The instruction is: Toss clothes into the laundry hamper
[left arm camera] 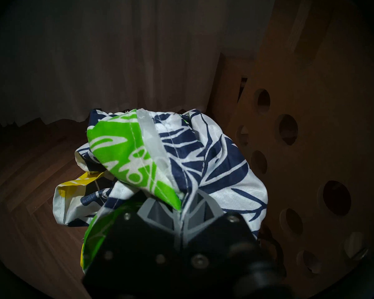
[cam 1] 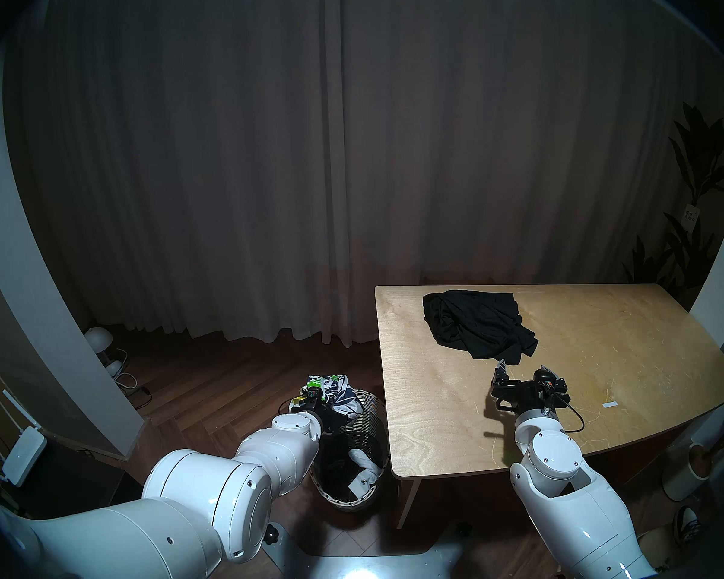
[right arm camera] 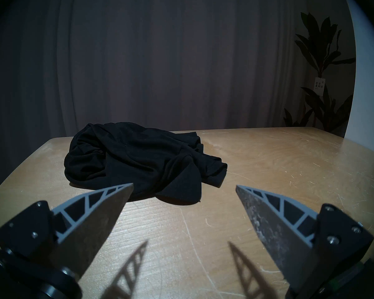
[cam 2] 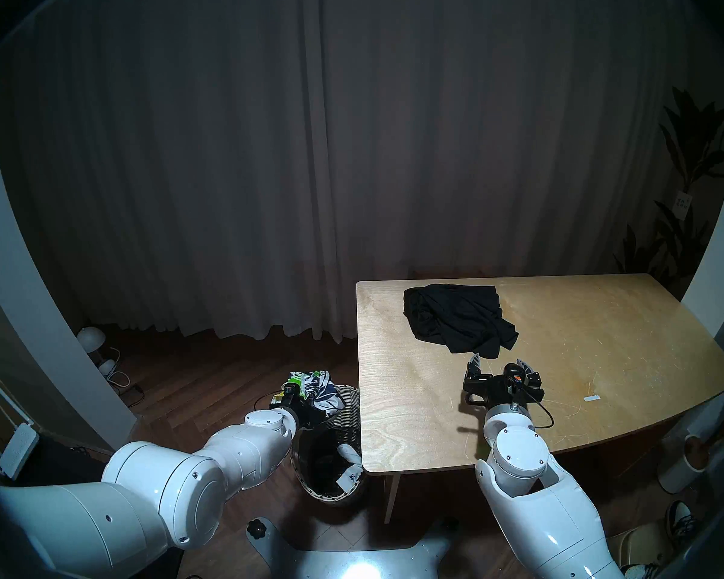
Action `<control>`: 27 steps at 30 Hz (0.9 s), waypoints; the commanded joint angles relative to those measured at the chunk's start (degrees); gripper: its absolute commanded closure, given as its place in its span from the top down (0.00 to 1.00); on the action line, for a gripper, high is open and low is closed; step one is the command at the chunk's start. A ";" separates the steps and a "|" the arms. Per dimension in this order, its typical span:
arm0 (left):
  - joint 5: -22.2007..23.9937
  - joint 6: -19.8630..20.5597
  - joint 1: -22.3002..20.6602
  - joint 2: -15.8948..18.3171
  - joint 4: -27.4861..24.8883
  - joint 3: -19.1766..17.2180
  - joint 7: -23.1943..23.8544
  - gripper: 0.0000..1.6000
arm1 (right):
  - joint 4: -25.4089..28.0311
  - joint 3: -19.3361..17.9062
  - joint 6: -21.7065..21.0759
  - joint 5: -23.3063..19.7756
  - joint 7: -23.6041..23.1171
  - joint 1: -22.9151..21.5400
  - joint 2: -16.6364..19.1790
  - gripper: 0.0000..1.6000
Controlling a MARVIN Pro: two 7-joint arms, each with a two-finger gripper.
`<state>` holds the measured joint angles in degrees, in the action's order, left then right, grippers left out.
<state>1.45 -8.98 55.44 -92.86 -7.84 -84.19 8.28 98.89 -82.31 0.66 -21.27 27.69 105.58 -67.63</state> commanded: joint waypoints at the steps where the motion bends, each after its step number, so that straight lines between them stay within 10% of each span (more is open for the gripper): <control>1: -0.11 0.97 -2.61 -1.25 -0.72 0.18 0.30 0.00 | 1.01 -0.06 0.39 0.07 0.04 -0.46 -0.12 1.00; 15: -0.41 2.91 -2.59 -2.07 -0.70 0.26 0.86 0.00 | 0.99 -0.05 0.40 0.07 0.04 -0.48 -0.12 1.00; 19: -0.62 3.27 -2.57 -2.37 -0.75 0.39 1.06 0.35 | 0.99 -0.05 0.40 0.07 0.04 -0.48 -0.12 1.00; 23: -0.65 3.42 -2.73 -2.53 -0.81 0.33 1.31 0.95 | 0.99 -0.05 0.40 0.07 0.04 -0.48 -0.12 1.00; 27: -0.78 3.39 -2.85 -2.69 -0.82 0.35 1.48 1.00 | 0.99 -0.05 0.40 0.08 0.04 -0.49 -0.12 1.00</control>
<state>0.52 -5.27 54.40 -94.90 -7.88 -83.74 9.52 98.84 -82.30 0.65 -21.27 27.69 105.48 -67.63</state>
